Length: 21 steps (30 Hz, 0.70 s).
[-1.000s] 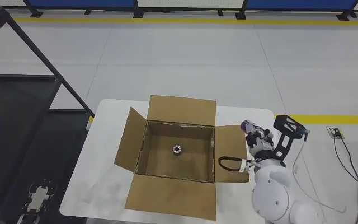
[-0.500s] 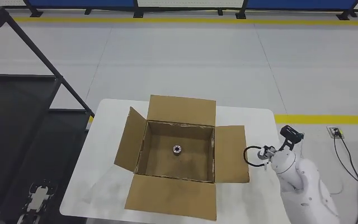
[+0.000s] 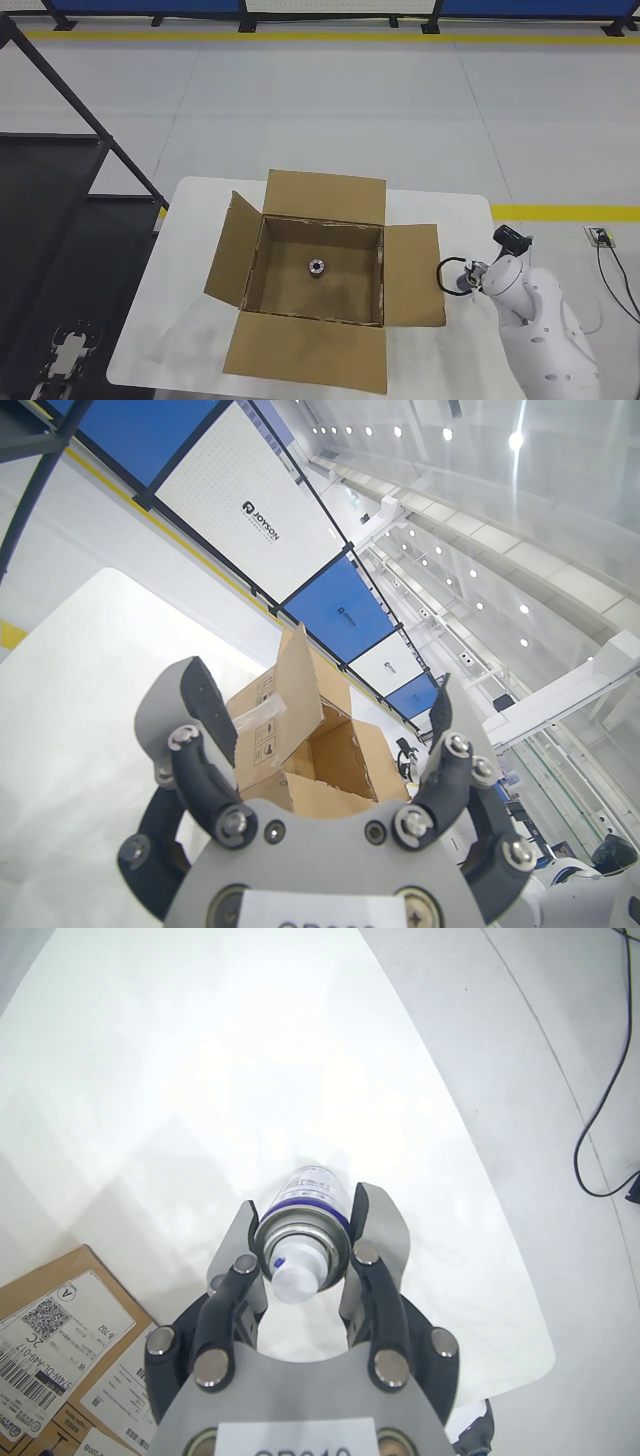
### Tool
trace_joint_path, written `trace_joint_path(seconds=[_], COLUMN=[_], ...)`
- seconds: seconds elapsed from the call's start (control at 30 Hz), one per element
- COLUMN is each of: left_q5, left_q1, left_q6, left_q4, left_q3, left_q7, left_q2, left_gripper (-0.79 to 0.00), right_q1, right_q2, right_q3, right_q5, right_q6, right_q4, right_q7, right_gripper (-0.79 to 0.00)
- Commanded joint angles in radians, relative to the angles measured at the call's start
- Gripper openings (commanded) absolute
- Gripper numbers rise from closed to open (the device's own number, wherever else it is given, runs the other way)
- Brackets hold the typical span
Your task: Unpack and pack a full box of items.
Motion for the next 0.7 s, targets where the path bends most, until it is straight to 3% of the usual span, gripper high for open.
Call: trace_joint_path(seconds=[0.0,0.13,0.23,0.3,0.43,0.57,0.67], left_q5=[0.000,0.000,0.000,0.000,0.000,0.000,0.000], left_q1=[0.000,0.000,0.000,0.000,0.000,0.000,0.000], left_q6=[0.000,0.000,0.000,0.000,0.000,0.000,0.000], left_q4=[0.000,0.000,0.000,0.000,0.000,0.000,0.000], left_q3=[0.000,0.000,0.000,0.000,0.000,0.000,0.000], left_q7=[0.000,0.000,0.000,0.000,0.000,0.000,0.000], left_q2=[0.000,0.000,0.000,0.000,0.000,0.000,0.000], left_gripper=[0.000,0.000,0.000,0.000,0.000,0.000,0.000], right_q1=[0.004,0.005,0.000,-0.014,-0.100,-0.216,-0.234], right_q2=[0.000,-0.001,-0.001,-0.005,-0.016,-0.026,-0.029], right_q3=[0.001,0.004,0.015,0.031,0.064,0.007,-0.111], right_q5=[0.001,0.001,-0.003,0.002,0.062,0.106,0.063], right_q6=[-0.003,-0.004,0.006,0.054,0.147,0.077,-0.007], right_q4=[0.006,0.009,-0.008,-0.053,-0.359,-0.665,-0.757], right_q7=[0.003,0.004,-0.006,-0.054,-0.178,-0.297,-0.328], right_gripper=[-0.394,-0.132,-0.086,0.000,0.000,0.000,0.000])
